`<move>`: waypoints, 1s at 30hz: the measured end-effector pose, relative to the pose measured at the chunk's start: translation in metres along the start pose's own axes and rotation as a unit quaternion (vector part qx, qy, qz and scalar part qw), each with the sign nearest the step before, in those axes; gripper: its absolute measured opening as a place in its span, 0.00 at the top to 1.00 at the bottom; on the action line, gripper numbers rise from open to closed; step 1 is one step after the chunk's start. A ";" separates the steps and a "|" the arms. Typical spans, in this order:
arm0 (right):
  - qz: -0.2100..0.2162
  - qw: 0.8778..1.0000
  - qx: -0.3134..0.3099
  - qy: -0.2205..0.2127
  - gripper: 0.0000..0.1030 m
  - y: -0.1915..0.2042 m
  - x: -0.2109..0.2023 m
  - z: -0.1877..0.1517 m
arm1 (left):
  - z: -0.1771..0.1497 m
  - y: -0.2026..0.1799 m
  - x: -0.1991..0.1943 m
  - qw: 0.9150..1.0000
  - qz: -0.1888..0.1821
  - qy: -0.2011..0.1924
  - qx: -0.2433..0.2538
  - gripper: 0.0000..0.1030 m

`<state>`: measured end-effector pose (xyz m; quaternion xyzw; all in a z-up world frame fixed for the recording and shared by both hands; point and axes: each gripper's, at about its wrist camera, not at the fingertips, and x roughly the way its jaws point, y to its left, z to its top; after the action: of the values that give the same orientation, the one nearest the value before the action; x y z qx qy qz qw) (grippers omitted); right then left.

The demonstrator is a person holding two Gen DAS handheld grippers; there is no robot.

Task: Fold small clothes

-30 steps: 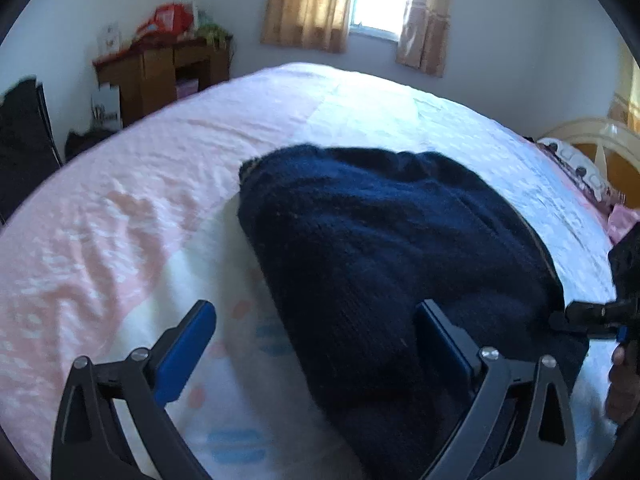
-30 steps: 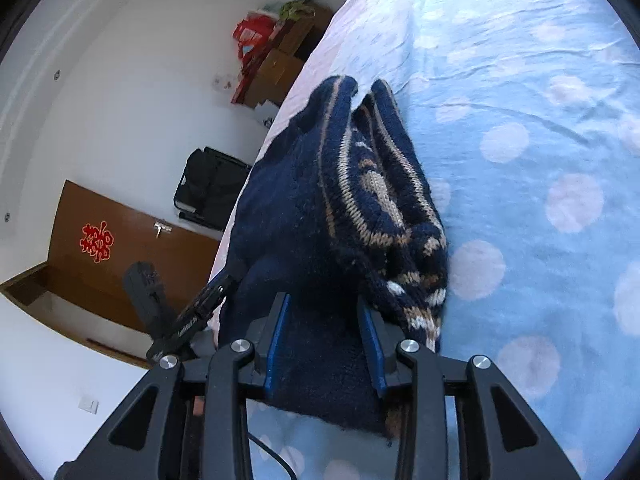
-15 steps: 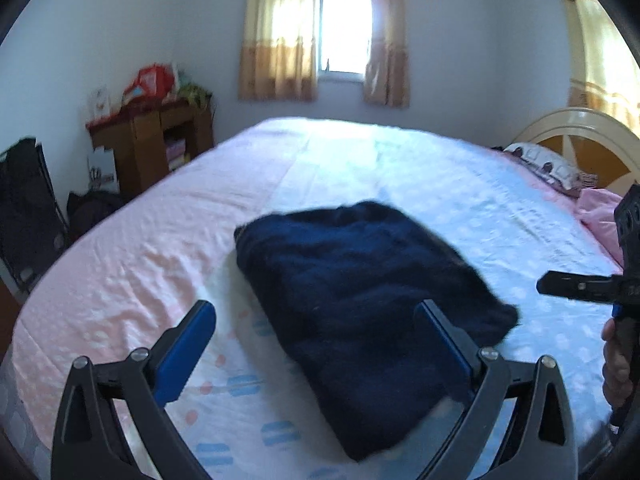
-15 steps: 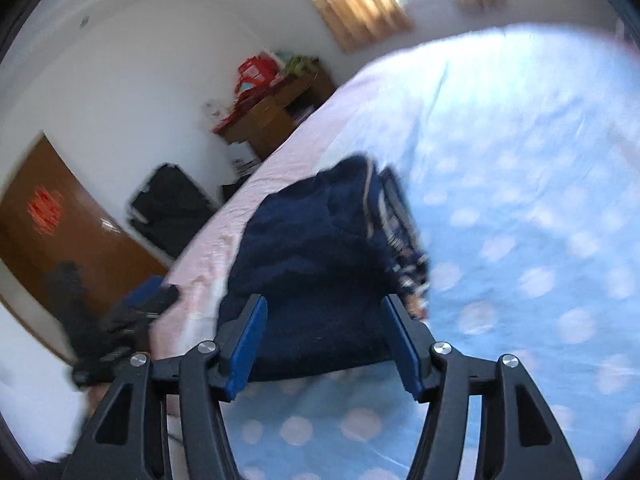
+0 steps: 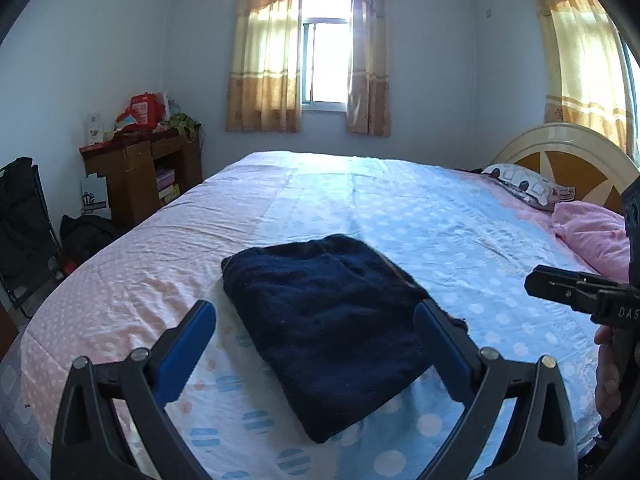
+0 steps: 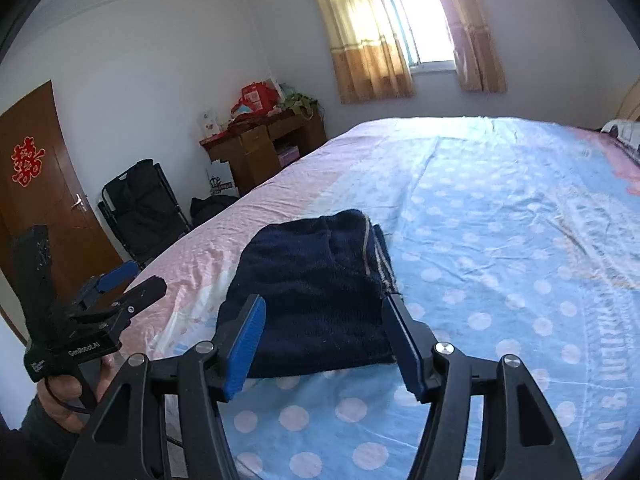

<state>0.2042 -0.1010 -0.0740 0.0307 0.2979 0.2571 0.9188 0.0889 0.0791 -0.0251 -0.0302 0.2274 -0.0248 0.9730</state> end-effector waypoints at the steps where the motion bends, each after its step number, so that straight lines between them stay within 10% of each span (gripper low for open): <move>1: -0.002 1.000 -0.002 -0.002 0.39 0.001 -0.002 0.000 | 0.001 0.000 -0.001 1.000 -0.001 -0.002 0.000 0.01; 30: -0.028 0.999 -0.038 -0.025 0.39 0.018 -0.020 -0.010 | 0.001 -0.012 -0.008 1.000 -0.004 -0.014 0.005 0.00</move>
<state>0.1767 -0.0966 -0.0674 -0.0061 0.2659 0.2420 0.9331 0.0820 0.0675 -0.0194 -0.0267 0.2139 -0.0291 0.9761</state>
